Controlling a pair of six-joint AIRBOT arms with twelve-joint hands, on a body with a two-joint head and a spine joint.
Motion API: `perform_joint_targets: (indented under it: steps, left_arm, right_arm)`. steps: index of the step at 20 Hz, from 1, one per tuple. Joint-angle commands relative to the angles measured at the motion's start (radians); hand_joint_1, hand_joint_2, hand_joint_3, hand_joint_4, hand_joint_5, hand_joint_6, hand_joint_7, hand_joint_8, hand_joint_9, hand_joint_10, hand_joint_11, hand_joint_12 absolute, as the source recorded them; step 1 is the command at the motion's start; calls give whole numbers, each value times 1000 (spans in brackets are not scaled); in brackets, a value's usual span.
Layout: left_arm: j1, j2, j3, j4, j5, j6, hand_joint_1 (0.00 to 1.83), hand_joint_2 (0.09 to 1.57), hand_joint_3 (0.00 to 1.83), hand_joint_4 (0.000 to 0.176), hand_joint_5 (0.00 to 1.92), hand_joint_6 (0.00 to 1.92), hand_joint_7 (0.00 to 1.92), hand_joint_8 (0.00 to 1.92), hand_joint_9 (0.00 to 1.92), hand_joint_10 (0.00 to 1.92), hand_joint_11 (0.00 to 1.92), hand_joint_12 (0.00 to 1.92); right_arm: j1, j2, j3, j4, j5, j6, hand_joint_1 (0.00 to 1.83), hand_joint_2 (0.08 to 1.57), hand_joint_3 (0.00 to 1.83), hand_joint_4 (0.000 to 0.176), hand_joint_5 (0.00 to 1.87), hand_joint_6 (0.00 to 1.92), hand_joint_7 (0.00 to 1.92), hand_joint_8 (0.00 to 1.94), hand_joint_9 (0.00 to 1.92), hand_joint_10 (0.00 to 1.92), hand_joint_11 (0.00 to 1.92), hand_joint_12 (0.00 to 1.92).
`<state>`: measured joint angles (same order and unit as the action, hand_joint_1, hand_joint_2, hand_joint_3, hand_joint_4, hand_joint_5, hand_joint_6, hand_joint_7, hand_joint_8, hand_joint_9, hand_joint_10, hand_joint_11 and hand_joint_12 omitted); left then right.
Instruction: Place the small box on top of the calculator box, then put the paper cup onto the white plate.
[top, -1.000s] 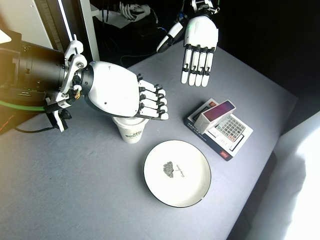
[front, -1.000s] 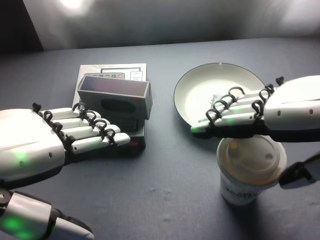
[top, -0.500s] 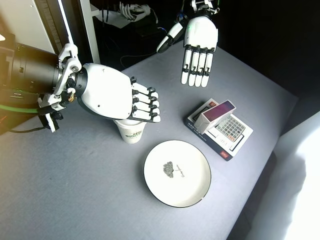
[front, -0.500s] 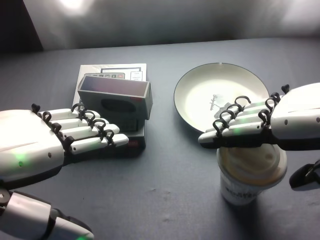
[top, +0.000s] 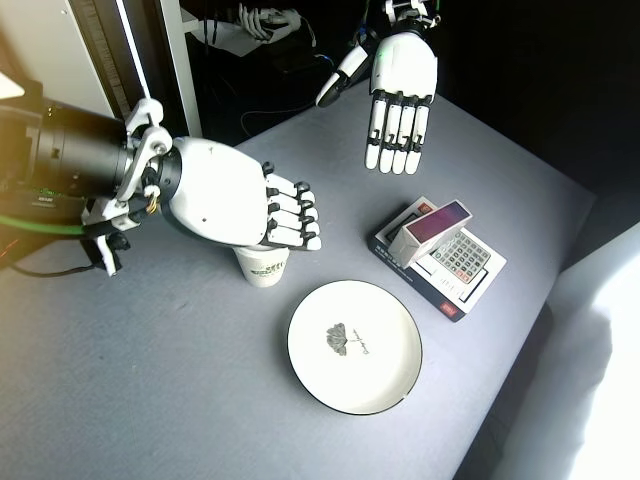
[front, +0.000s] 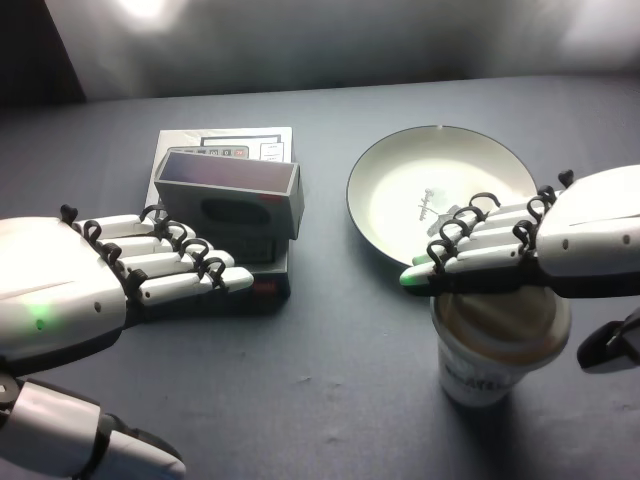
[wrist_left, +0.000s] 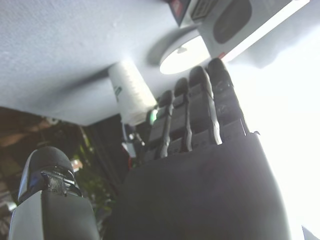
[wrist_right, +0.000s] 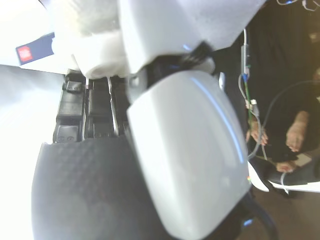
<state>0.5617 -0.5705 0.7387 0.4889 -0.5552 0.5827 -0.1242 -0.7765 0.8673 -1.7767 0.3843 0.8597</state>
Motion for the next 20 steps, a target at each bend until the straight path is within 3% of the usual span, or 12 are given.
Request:
perform_joint_targets:
  steps: [1, 6, 8, 14, 20]
  left_arm:
    - [-8, 12, 3, -24, -91, 3, 130, 1002, 0, 0, 43, 4, 79, 3, 100, 2, 0, 245]
    - [-9, 12, 3, -37, -91, 17, 132, 1012, 2, 0, 0, 0, 41, 0, 61, 0, 0, 152]
    - [-9, 12, 3, -37, -91, 17, 147, 1010, 0, 0, 27, 1, 67, 1, 86, 0, 0, 203]
    - [-28, 13, 3, -39, -79, 19, 115, 1012, 0, 0, 25, 1, 68, 1, 89, 1, 0, 229]
    - [-34, 23, 3, -39, -74, 19, 142, 1026, 2, 0, 12, 1, 57, 0, 77, 0, 0, 158]
  right_arm:
    - [-4, -1, 4, 23, 4, -1, 1507, 1031, 5, 0, 0, 0, 0, 0, 0, 0, 0, 0]
    - [-13, -14, 9, 24, 2, -16, 1558, 1033, 4, 0, 0, 0, 0, 0, 0, 0, 0, 0]
    - [-13, -14, 9, 27, 3, -15, 1570, 1042, 8, 0, 0, 0, 0, 0, 0, 0, 0, 0]
    - [47, 8, -7, 28, 26, 32, 1521, 1047, 5, 0, 0, 0, 0, 0, 0, 0, 0, 0]
    - [42, 20, -17, 28, 40, 9, 1495, 1035, 0, 0, 0, 0, 0, 0, 0, 0, 0, 0]
